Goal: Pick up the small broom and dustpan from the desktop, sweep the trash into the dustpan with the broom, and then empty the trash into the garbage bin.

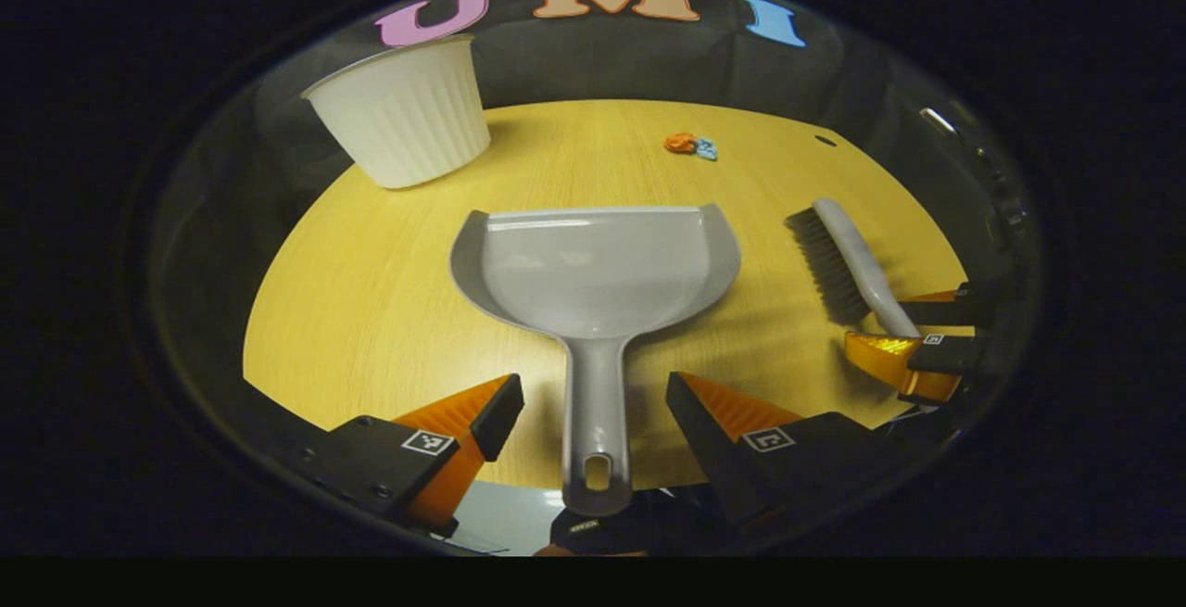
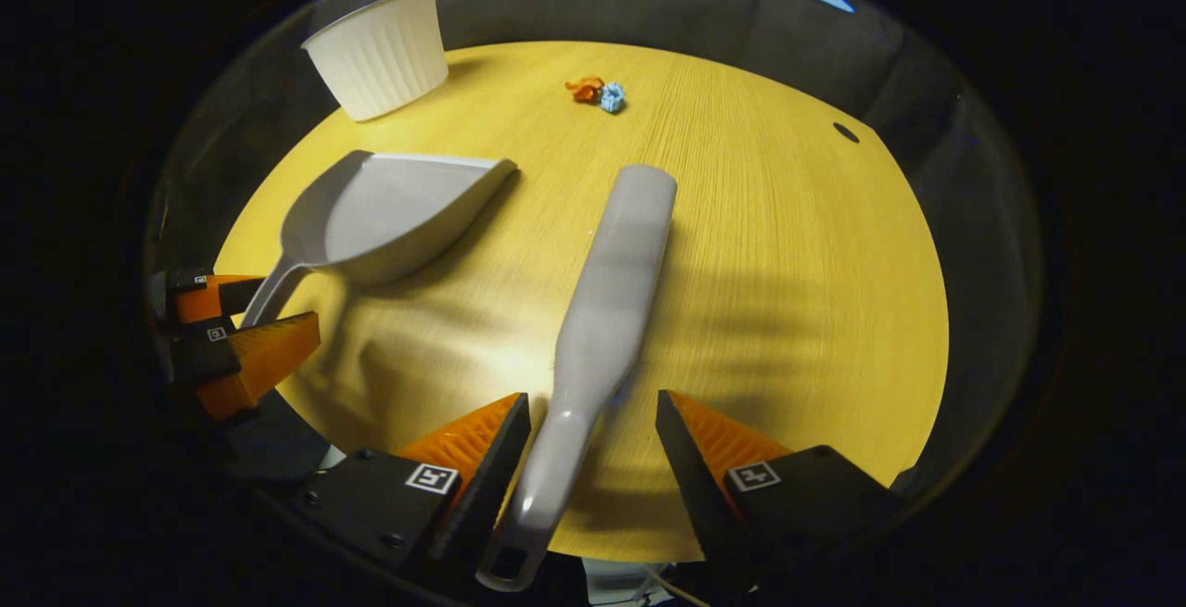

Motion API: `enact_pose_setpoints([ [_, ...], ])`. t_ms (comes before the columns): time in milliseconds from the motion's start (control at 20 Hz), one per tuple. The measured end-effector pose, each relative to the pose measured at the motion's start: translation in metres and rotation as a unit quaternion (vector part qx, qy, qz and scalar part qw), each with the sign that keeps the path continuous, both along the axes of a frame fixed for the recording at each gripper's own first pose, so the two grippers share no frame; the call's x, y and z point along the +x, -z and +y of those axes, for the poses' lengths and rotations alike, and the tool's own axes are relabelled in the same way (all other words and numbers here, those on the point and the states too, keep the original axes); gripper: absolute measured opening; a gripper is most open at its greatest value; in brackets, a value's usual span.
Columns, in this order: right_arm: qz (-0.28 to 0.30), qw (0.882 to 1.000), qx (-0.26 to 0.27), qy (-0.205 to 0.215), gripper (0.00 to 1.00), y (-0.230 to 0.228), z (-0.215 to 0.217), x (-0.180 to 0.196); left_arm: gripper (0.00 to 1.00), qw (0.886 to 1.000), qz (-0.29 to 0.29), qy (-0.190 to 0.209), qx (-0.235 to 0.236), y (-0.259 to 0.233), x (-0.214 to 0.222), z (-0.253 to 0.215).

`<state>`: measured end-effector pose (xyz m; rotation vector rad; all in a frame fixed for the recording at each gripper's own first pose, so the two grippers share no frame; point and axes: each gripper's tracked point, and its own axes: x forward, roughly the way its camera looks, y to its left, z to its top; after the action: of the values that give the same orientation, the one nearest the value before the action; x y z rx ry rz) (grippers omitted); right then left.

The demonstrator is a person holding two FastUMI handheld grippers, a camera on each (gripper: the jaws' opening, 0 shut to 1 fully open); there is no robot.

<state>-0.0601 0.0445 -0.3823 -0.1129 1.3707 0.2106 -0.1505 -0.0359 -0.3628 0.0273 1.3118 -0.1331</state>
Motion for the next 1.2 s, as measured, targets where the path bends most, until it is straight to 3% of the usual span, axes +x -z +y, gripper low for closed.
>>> enact_pose_setpoints([
  [100,-0.005,1.0,-0.02,-0.001,0.64,0.0,-0.008,0.004,0.76,1.0,0.013,0.007,0.002,0.005,-0.001,0.0],
  [150,-0.005,1.0,-0.023,-0.006,0.37,-0.002,-0.01,0.005,0.5,1.0,0.017,0.004,-0.005,0.005,-0.002,-0.002],
  [200,0.0,1.0,-0.021,-0.008,0.3,0.0,-0.01,0.004,0.37,1.0,0.019,-0.001,-0.004,0.007,-0.006,0.0],
  [450,0.001,1.0,-0.007,-0.006,0.24,0.001,-0.013,0.004,0.23,1.0,0.01,-0.002,-0.025,0.005,0.003,0.001],
  [800,-0.033,0.999,0.009,0.021,0.23,-0.015,-0.022,0.023,0.2,0.999,-0.029,0.025,-0.026,-0.009,0.028,0.01],
  [1000,-0.059,0.998,0.006,0.038,0.22,-0.019,-0.036,0.07,0.2,0.997,-0.054,0.054,-0.031,-0.012,0.051,0.011],
  [1200,-0.089,0.995,-0.023,0.033,0.22,-0.023,-0.052,0.143,0.18,0.992,-0.068,0.093,-0.041,0.002,0.08,0.001],
])
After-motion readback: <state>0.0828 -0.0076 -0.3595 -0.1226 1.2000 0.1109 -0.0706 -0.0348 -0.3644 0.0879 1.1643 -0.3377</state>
